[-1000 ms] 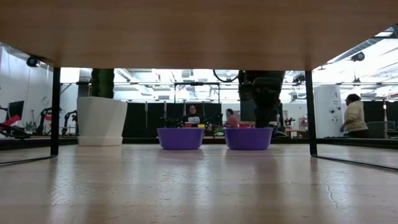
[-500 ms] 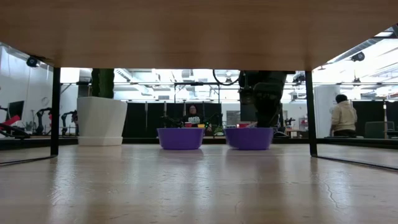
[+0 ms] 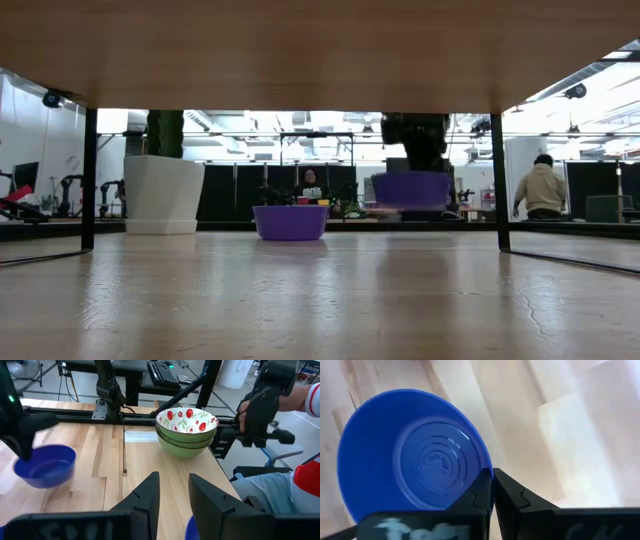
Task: Pick & Place Mini bowls
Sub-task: Stack the right blue bowl on the blue bowl on the shelf
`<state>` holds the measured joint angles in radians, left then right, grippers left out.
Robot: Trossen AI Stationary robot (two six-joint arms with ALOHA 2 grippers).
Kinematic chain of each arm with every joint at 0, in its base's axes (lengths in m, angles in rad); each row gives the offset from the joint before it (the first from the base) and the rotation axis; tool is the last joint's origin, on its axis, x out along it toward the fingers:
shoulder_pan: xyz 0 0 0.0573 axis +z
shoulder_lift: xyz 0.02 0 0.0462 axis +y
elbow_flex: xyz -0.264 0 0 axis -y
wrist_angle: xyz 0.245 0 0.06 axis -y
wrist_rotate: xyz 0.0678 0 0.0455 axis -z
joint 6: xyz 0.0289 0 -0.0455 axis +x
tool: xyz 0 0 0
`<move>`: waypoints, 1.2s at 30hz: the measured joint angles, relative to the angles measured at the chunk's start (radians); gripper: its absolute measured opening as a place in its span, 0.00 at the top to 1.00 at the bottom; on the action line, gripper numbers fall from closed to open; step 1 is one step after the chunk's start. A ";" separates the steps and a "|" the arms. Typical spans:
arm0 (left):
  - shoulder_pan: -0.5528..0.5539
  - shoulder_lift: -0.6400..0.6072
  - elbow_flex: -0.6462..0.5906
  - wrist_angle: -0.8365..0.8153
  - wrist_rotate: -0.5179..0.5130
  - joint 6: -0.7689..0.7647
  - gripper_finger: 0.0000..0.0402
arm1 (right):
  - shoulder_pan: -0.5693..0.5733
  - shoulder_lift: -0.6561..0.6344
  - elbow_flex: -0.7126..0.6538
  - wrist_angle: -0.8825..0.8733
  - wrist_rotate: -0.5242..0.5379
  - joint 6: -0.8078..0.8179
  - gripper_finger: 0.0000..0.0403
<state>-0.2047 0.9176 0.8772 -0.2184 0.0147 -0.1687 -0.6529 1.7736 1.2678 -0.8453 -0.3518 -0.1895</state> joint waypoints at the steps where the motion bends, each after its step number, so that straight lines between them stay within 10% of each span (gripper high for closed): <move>1: 0.000 0.001 0.000 0.000 -0.001 -0.002 0.76 | 0.001 -0.010 0.018 -0.019 0.015 0.000 0.98; 19: 0.002 0.059 0.080 0.021 -0.182 0.331 0.76 | 0.054 -0.090 0.388 -0.442 -0.015 0.000 0.98; 36: 0.028 0.439 0.600 -0.366 -0.188 0.488 0.76 | 0.256 -0.059 0.591 -0.593 -0.099 0.014 0.98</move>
<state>-0.1770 1.3563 1.4767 -0.5847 -0.1731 0.3196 -0.3973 1.7146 1.8590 -1.4382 -0.4504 -0.1757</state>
